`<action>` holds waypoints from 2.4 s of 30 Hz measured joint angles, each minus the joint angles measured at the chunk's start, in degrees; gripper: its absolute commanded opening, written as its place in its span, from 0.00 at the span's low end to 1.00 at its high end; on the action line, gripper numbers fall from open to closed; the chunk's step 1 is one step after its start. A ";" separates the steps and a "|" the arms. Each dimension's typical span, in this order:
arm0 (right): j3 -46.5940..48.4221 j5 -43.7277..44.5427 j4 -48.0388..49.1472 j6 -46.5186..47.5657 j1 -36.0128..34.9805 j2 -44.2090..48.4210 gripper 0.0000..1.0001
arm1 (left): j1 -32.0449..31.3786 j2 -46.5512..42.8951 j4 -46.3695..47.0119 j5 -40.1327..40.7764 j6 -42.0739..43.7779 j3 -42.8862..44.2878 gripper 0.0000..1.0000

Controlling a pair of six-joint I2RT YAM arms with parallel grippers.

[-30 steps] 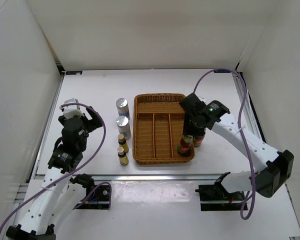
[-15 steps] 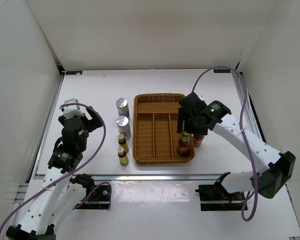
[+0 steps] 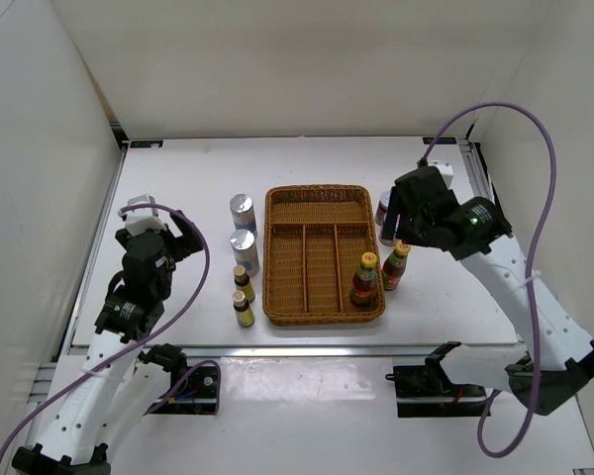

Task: Organize the condiment bottles

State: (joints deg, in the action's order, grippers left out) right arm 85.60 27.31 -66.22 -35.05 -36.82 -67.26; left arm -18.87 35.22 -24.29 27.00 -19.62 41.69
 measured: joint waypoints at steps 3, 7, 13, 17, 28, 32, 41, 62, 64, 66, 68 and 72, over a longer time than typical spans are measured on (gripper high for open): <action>-2.67 -0.46 -0.07 0.68 2.62 -1.53 0.74 | 0.00 -0.02 0.17 0.00 0.00 0.00 0.99; -7.17 -3.41 0.76 1.57 7.41 -2.38 0.73 | 0.00 -0.02 0.33 0.02 0.00 0.00 0.99; -11.72 -9.07 3.48 2.82 12.79 -2.58 0.71 | 0.00 0.00 0.35 0.02 0.00 0.00 0.99; -14.38 -13.09 5.53 3.15 13.07 -2.58 0.69 | 0.00 -0.02 0.35 0.02 0.00 -0.04 0.99; -17.31 -15.74 8.11 3.78 13.07 -3.45 0.42 | 0.00 0.02 0.35 0.02 0.00 -0.09 0.99; -17.31 -15.15 8.55 4.13 13.07 -3.74 0.21 | 0.00 0.02 0.35 0.02 0.00 -0.09 0.99; -12.76 -12.72 5.49 5.55 13.00 -4.48 0.00 | 0.00 0.22 0.35 0.02 0.00 -0.09 0.99; 0.59 -11.54 11.30 9.16 1.36 -14.47 0.00 | 0.00 0.20 0.35 -0.02 0.00 -0.09 0.99; 0.66 -11.43 13.03 9.62 1.16 -15.26 0.00 | 0.00 0.22 0.35 -0.02 0.00 -0.09 0.99; 0.66 -11.41 14.36 9.40 1.16 -15.65 0.00 | 0.00 0.22 0.39 -0.02 0.00 -0.09 0.99; 0.66 -11.41 15.21 9.35 1.11 -15.98 0.00 | 0.00 0.22 0.44 -0.02 0.00 -0.09 0.99; 0.37 -11.37 16.44 9.09 1.11 -16.63 0.00 | 0.00 0.22 0.68 -0.02 0.00 -0.09 0.99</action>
State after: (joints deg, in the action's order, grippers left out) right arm 85.97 15.94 -49.78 -25.96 -35.70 -83.90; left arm -18.87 35.44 -23.62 26.98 -19.62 41.60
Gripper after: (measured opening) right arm 0.002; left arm 0.987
